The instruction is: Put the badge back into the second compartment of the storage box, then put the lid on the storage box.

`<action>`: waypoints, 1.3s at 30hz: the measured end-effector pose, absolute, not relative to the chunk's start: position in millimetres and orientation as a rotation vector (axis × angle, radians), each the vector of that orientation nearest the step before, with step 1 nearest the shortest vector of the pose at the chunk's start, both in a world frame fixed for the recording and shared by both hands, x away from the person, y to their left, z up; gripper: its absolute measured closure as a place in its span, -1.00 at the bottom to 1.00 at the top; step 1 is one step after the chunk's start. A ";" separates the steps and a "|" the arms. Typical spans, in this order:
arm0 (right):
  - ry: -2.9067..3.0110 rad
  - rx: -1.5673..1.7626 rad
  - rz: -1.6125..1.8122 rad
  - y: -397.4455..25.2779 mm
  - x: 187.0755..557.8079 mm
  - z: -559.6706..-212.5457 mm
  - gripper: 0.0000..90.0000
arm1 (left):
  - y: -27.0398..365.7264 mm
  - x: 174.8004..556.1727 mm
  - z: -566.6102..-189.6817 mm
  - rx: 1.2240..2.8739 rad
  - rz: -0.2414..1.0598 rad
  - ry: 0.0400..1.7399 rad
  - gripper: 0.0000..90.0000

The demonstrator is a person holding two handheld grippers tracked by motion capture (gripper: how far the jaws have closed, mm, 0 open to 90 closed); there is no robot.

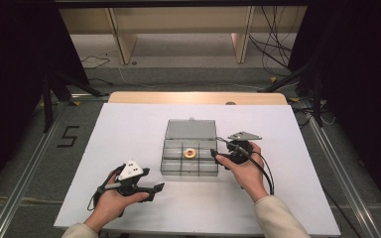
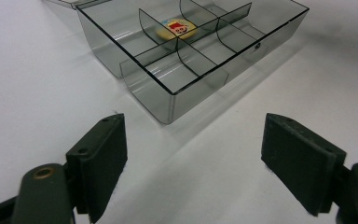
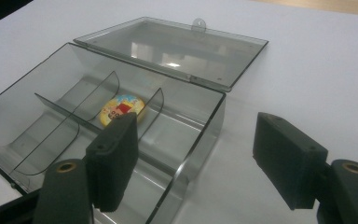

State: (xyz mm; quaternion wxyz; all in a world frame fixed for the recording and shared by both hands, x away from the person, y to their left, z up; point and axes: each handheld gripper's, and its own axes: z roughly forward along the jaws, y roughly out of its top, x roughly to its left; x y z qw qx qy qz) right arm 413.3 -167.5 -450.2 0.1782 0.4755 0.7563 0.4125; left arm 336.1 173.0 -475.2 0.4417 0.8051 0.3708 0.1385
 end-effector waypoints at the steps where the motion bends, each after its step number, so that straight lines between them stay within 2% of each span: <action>1: 2.139 1.350 1.166 -167.7 413.2 -450.2 -0.30 | 172.9 336.3 -475.3 1.999 0.343 0.921 -0.51; 39: 2.101 1.393 1.180 -175.3 417.5 -448.2 -0.31 | 171.3 337.6 -475.8 2.007 0.327 0.913 -0.52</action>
